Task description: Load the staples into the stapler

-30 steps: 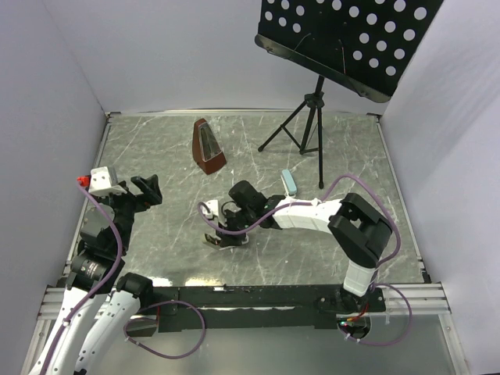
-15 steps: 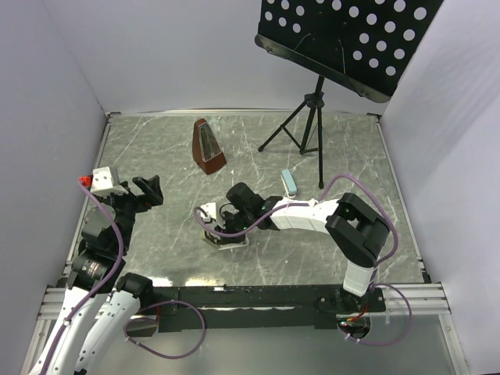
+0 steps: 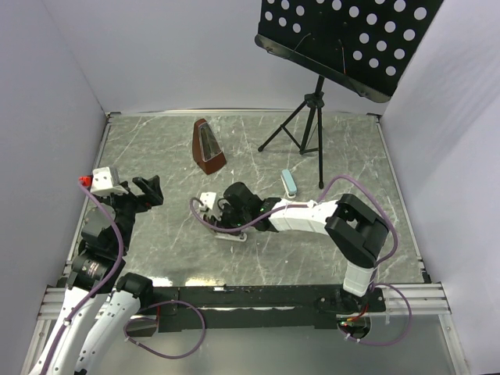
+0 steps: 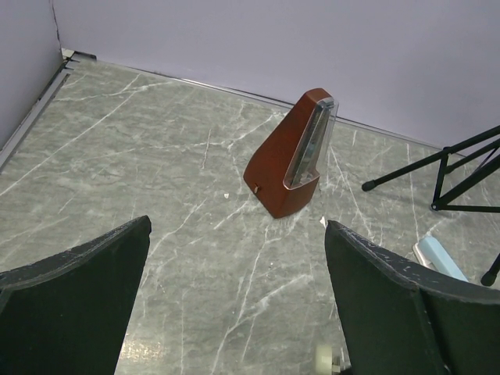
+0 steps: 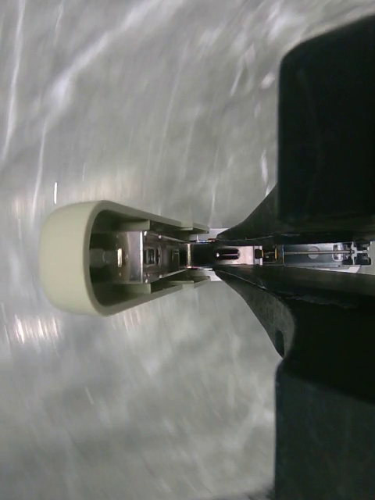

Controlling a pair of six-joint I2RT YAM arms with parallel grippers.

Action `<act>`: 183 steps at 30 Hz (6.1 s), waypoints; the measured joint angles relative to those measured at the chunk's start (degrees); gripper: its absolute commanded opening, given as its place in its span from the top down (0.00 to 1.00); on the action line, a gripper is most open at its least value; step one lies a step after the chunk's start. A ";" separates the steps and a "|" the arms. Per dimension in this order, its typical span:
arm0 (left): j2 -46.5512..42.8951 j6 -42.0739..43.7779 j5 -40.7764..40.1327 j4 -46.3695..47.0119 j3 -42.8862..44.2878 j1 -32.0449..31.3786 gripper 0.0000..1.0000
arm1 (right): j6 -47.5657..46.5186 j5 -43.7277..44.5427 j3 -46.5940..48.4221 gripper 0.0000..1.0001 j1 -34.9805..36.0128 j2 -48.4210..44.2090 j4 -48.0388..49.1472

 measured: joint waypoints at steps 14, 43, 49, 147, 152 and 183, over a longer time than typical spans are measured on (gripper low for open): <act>-0.15 0.00 0.00 -0.02 0.00 0.02 0.03 | 23.74 26.88 1.95 1.00 1.86 2.75 7.26; -0.90 0.02 0.39 -0.02 -0.02 0.02 0.03 | 31.82 41.35 6.21 0.57 6.73 7.80 8.37; -0.90 0.00 0.42 -0.02 -0.02 0.02 0.03 | 31.32 40.87 5.03 0.29 6.84 3.98 8.81; -1.95 0.07 0.92 -0.02 -0.20 0.07 0.03 | 36.11 28.72 20.46 0.67 -8.22 11.13 -30.88; -1.95 0.09 0.98 -0.02 -0.20 0.07 0.03 | 36.15 28.98 20.46 0.68 -8.22 11.13 -30.97; -1.95 0.09 1.07 -0.02 -0.20 0.07 0.03 | 36.54 29.42 20.59 0.81 -8.17 12.13 -30.80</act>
